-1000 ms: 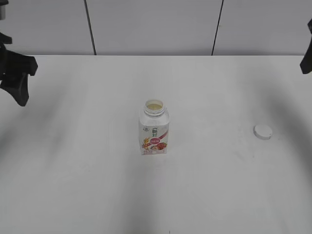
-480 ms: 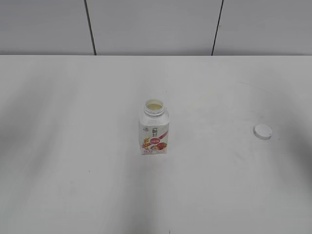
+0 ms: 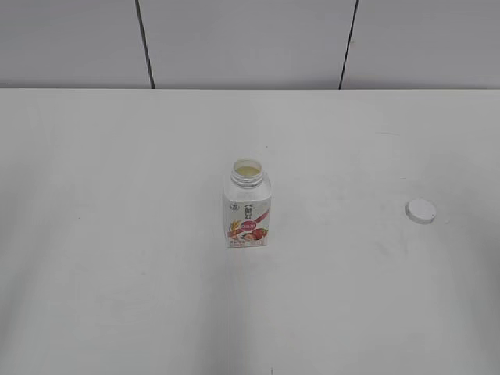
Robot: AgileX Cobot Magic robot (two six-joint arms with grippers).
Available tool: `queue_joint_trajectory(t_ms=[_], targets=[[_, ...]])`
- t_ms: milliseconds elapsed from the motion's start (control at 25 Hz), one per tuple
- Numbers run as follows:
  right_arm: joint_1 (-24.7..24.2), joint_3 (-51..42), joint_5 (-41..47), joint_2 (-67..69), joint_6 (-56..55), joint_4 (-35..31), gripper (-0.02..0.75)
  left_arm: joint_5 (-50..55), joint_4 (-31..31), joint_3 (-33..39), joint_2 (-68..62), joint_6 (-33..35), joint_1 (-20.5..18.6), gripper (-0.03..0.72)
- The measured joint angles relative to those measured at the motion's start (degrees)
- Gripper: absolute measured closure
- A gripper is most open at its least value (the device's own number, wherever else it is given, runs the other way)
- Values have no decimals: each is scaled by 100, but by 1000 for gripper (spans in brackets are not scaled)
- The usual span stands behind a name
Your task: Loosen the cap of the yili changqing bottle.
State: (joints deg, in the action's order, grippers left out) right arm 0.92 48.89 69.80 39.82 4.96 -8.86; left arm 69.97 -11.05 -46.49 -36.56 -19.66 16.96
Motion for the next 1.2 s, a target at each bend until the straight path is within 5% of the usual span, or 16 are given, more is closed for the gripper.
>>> queue_joint_trajectory(t_ms=[320,600,1200], targets=[[0,-539,0,-1613,235,151,205,25,-70,1035,2112,57,0,101],[0,-1214,-181,-2821,526,156,205,-22,-86,1235,3502,352,0,101],[0,-1875,-652,-4023,763,193,205,-902,307,1658,3701,873,0,101]])
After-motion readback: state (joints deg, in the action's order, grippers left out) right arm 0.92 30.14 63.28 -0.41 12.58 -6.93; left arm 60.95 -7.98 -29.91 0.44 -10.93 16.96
